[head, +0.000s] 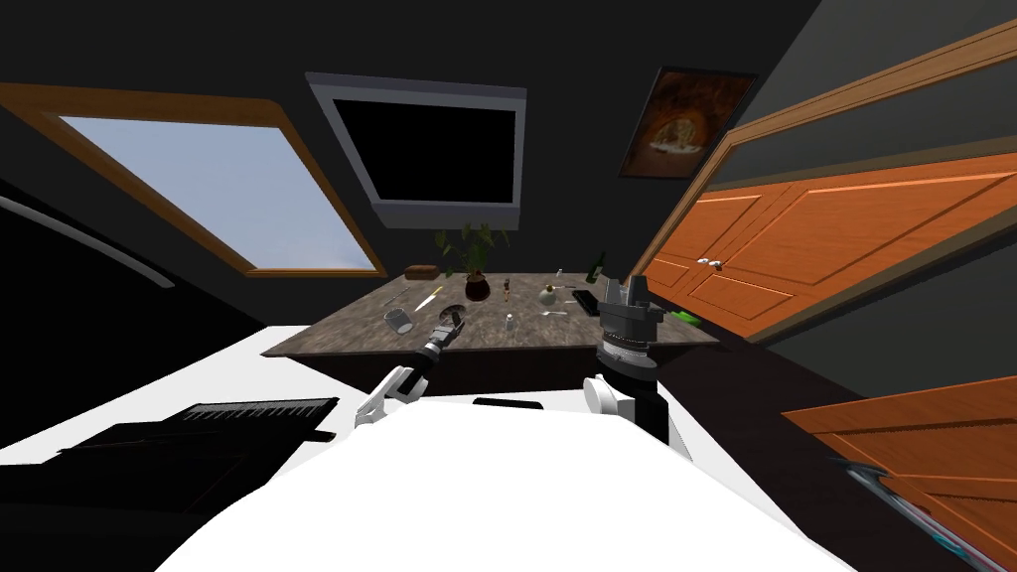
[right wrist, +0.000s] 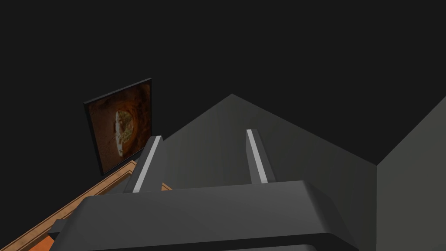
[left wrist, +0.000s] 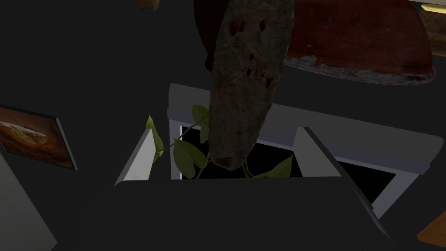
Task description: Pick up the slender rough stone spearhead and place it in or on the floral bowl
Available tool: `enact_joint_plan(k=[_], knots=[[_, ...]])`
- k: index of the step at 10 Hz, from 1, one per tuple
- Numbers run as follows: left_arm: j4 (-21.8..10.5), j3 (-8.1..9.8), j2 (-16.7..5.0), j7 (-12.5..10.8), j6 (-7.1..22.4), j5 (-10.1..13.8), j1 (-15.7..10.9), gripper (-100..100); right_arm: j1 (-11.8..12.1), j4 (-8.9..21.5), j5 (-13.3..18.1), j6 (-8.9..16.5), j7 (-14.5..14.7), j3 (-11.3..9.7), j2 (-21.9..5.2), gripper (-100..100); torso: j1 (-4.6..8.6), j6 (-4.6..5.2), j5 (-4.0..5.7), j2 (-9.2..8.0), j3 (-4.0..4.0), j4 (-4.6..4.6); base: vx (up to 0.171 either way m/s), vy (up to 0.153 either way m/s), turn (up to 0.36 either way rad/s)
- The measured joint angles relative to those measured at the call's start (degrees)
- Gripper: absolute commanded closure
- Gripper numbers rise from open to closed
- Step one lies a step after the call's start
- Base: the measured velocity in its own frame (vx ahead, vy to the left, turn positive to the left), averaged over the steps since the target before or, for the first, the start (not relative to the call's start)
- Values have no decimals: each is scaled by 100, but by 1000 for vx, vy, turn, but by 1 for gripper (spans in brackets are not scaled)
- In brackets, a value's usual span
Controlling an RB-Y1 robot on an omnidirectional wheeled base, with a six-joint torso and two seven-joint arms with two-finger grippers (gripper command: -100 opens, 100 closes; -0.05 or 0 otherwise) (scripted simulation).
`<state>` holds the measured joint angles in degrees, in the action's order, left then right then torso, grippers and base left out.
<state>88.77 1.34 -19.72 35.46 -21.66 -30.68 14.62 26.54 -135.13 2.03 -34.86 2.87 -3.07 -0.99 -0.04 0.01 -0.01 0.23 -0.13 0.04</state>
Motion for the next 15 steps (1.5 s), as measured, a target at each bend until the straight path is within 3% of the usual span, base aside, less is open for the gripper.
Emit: enact_joint_plan(k=[2,3,4,7,8,12,13,14,15], knots=[[-117,-29,-107,83,24,-120,-50,-100,0,0,0,0,0,0,0,0,1,-1,0,-7,4,-1,23,12,-8],[-127,-29,-110,92,24,-125,-55,0,0,0,0,0,0,0,0,0,5,-1,1,-14,8,-3,0,0,0],[-125,-29,-110,91,24,-124,-54,-100,0,0,0,0,0,0,0,0,7,-1,2,-19,11,-4,-7,0,-86],[-378,33,-100,81,154,-114,-374,-100,-1,0,0,0,0,0,0,0,8,0,2,-26,15,-6,-12,2,-76],[-389,36,-100,82,161,-114,-385,100,0,0,0,0,0,0,0,0,8,-2,2,-25,14,-5,0,0,0],[-387,37,-102,86,161,-115,-385,100,0,0,0,0,0,0,0,0,7,-1,-1,-23,12,-4,0,0,0],[-387,37,-102,85,160,-115,-385,0,0,0,0,0,0,0,0,0,8,-2,0,-22,12,-4,0,0,0],[-387,37,-102,85,160,-115,-385,100,0,0,0,0,0,0,0,0,8,-2,0,-22,12,-4,10,-1,143],[-301,5,-115,74,149,-118,-310,100,0,0,0,0,0,0,0,0,7,-11,1,-24,13,-3,14,-5,106]])
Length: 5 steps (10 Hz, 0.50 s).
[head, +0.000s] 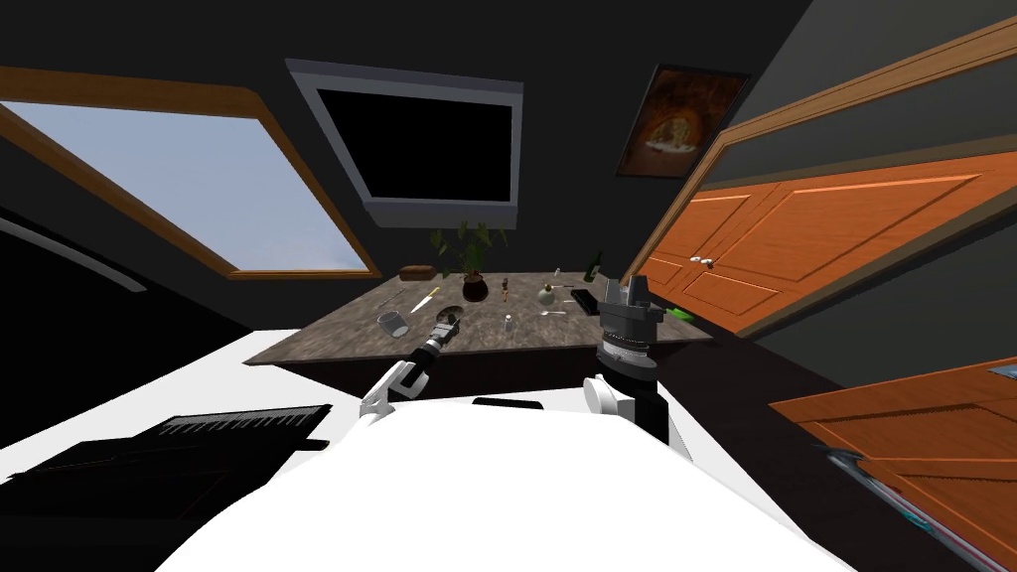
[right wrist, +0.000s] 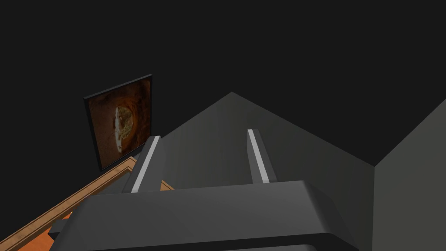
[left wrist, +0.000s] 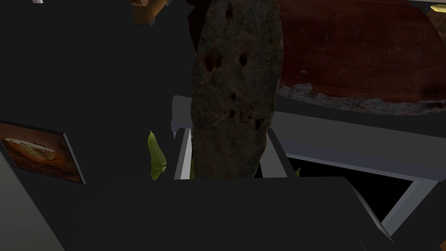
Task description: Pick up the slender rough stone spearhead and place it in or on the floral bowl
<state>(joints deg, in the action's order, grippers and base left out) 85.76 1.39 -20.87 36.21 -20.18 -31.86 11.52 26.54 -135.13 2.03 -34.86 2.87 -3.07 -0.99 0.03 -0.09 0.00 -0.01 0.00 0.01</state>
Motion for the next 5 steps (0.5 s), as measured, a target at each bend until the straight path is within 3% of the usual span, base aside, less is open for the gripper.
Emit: enact_joint_plan(k=[2,3,4,5], knots=[[154,-26,-14,-4,-77,0,197,100,0,0,0,0,0,0,0,0,0,3,-2,0,-2,4,11,-2,32],[164,-28,-14,-4,-85,0,211,0,-1,0,0,0,0,0,0,0,-1,6,-2,1,-2,3,0,0,0],[163,-28,-14,-5,-84,0,210,100,-1,0,0,0,0,0,0,0,-1,6,-3,0,-2,3,-39,-15,-19],[154,4,-101,-43,-86,65,124,100,-1,0,0,0,0,0,0,0,2,8,0,-9,5,-2,-41,-20,-14]])
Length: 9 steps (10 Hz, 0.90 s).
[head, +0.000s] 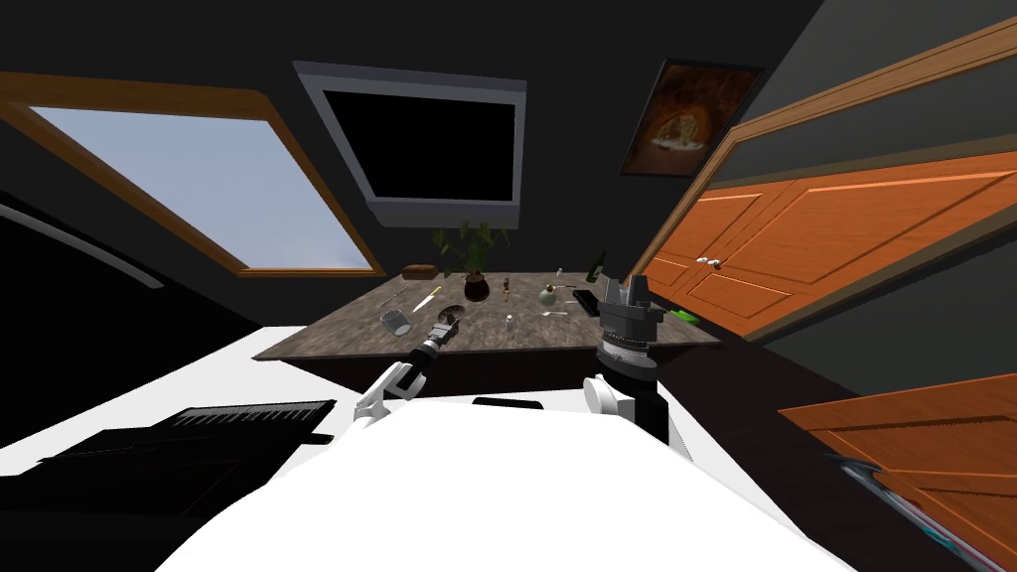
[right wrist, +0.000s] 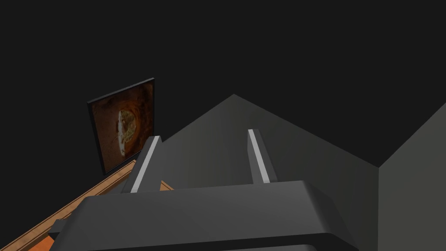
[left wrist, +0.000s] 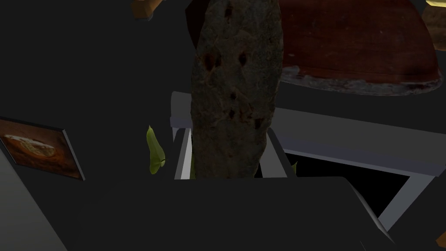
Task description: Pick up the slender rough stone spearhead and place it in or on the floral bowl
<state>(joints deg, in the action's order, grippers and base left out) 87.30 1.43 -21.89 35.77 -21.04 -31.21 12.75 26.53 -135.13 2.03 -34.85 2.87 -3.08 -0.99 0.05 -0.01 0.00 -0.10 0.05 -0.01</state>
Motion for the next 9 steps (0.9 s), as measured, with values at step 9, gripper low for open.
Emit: enact_joint_plan(k=[9], knots=[[768,65,-952,-700,494,498,-420,100,0,0,0,0,0,0,0,0,10,7,-1,-14,10,-5,-41,-28,-19]])
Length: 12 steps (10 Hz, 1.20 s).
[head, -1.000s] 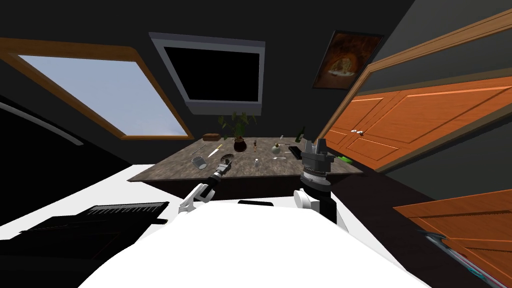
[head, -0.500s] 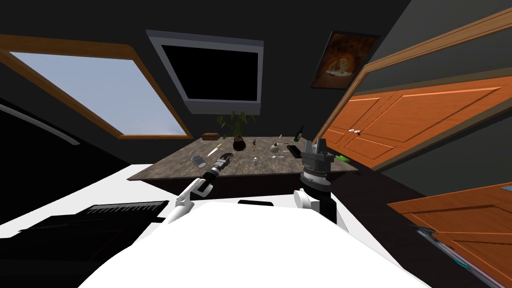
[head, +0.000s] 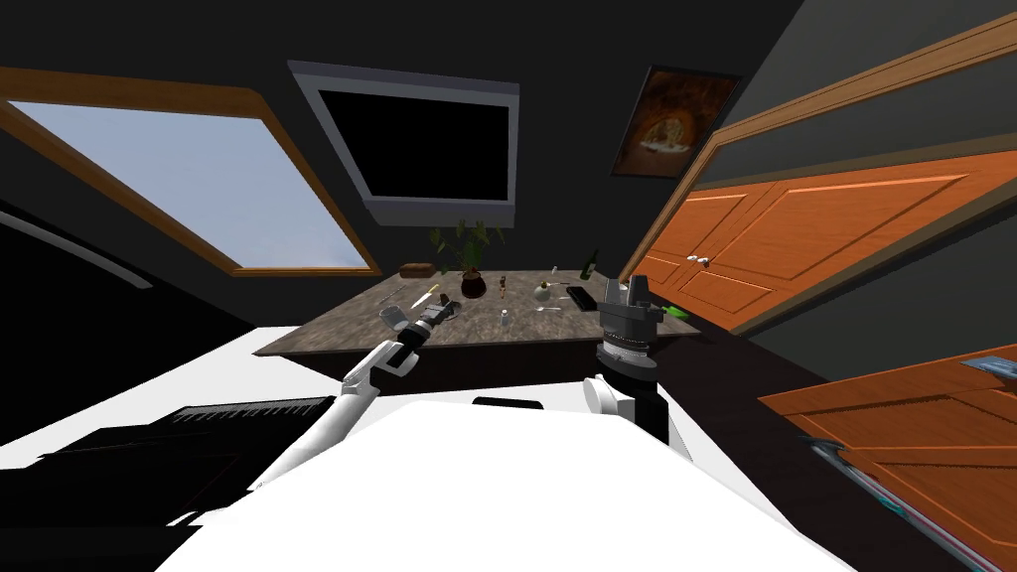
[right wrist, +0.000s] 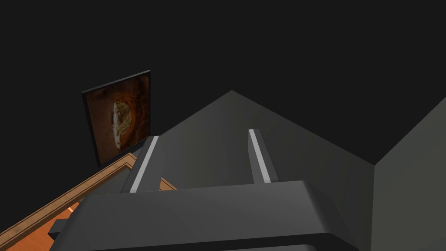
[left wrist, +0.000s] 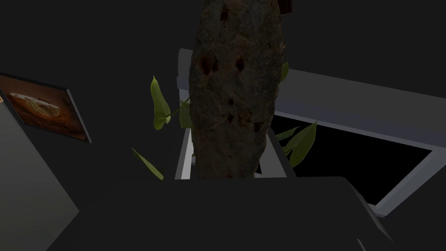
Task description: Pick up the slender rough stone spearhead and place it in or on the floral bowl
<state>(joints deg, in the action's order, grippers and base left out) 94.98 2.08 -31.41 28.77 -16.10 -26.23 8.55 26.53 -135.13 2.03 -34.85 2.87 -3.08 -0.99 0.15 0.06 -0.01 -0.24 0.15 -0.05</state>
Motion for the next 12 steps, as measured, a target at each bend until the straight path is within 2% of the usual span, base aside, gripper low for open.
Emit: enact_joint_plan(k=[3,4,6,8,9,11,12], knots=[[261,4,-326,-285,202,167,-216,100,0,0,0,0,0,0,0,0,3,3,-2,-1,0,1,-35,-30,-30],[354,5,-416,-382,272,207,-234,100,0,0,0,0,0,0,0,0,-4,1,-2,4,-3,2,17,51,-89],[311,-5,-508,-546,446,188,-251,100,1,0,0,0,0,1,-1,0,-51,-6,-14,37,-24,13,56,101,-92],[47,-94,-422,-535,655,24,-294,100,1,0,0,0,0,1,-2,0,-76,-8,-21,58,-39,23,84,157,-180],[-84,-68,-392,-512,696,-72,-166,100,1,0,0,0,0,2,-2,0,-99,-18,-24,70,-47,27,72,152,-57],[-233,-124,-294,-433,843,-242,-106,100,1,0,0,0,0,2,-2,0,-81,-19,-19,55,-38,23,22,100,-45],[-250,-128,-290,-422,862,-253,-100,-100,1,0,0,0,0,1,-1,0,-51,-18,-11,43,-29,17,4,15,3]])
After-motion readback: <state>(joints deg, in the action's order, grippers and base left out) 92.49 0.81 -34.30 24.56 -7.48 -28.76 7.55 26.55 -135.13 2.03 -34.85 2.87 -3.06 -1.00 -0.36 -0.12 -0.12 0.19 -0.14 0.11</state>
